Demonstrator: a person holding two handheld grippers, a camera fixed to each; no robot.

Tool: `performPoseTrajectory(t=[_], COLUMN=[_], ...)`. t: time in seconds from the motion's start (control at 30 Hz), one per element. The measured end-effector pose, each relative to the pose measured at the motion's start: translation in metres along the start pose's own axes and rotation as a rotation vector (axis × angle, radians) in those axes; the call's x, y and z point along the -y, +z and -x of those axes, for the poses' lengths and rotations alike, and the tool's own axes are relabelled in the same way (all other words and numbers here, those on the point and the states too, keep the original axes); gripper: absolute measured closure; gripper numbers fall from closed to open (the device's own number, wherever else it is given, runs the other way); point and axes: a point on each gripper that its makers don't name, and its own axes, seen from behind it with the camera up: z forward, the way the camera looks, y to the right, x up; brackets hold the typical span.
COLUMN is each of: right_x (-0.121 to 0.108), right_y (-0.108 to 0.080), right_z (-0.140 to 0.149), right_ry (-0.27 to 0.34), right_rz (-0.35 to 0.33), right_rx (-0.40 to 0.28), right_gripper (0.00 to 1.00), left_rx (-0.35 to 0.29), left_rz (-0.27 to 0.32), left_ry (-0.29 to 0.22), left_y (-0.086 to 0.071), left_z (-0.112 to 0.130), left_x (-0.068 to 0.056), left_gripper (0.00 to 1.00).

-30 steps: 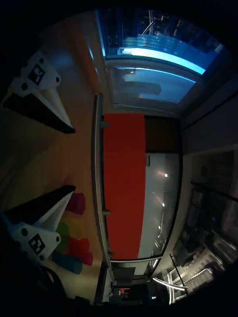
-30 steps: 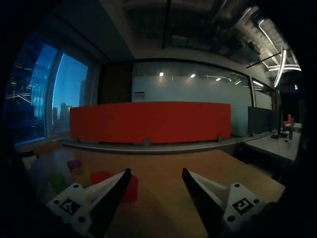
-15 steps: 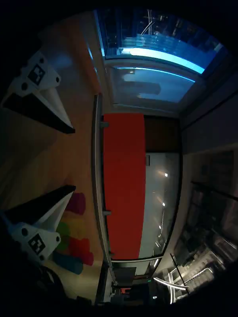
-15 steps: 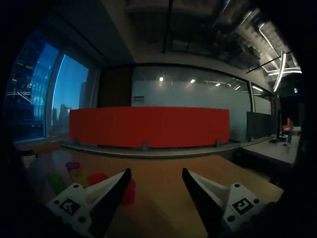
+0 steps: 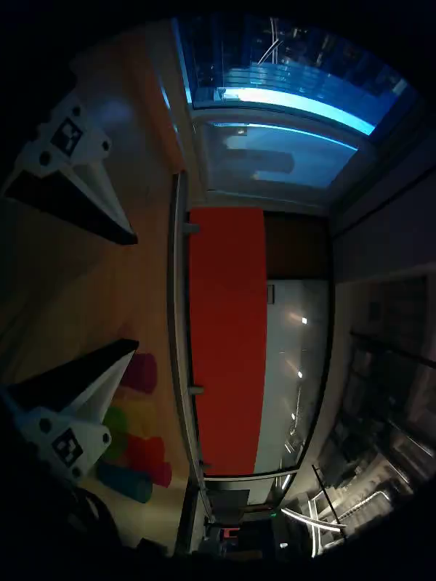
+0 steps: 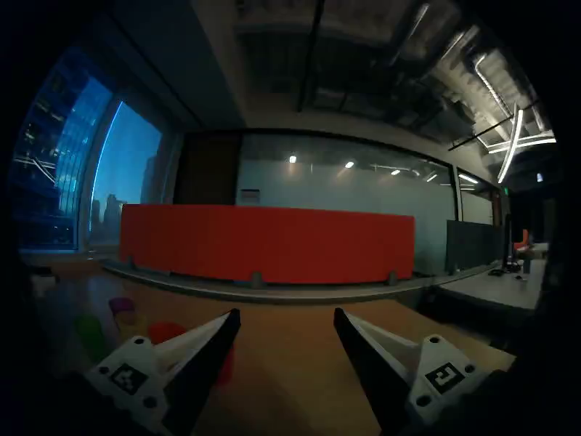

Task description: Pour water

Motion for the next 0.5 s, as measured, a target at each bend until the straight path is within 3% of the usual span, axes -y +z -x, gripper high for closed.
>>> performPoseTrajectory(t=[0.2,0.5], right_x=[0.008,0.009], right_y=[0.008,0.013], right_z=[0.015,0.038], right_ry=[-0.006,0.035], right_rz=[-0.020,-0.022], right_rx=[-0.005,0.022], right_gripper=[0.00,0.00], left_rx=[0.000,0.000], left_rz=[0.000,0.000], left_ry=[0.000,0.000], left_y=[0.000,0.000], left_z=[0.000,0.000], left_x=[0.000,0.000], left_gripper=[0.03,0.03])
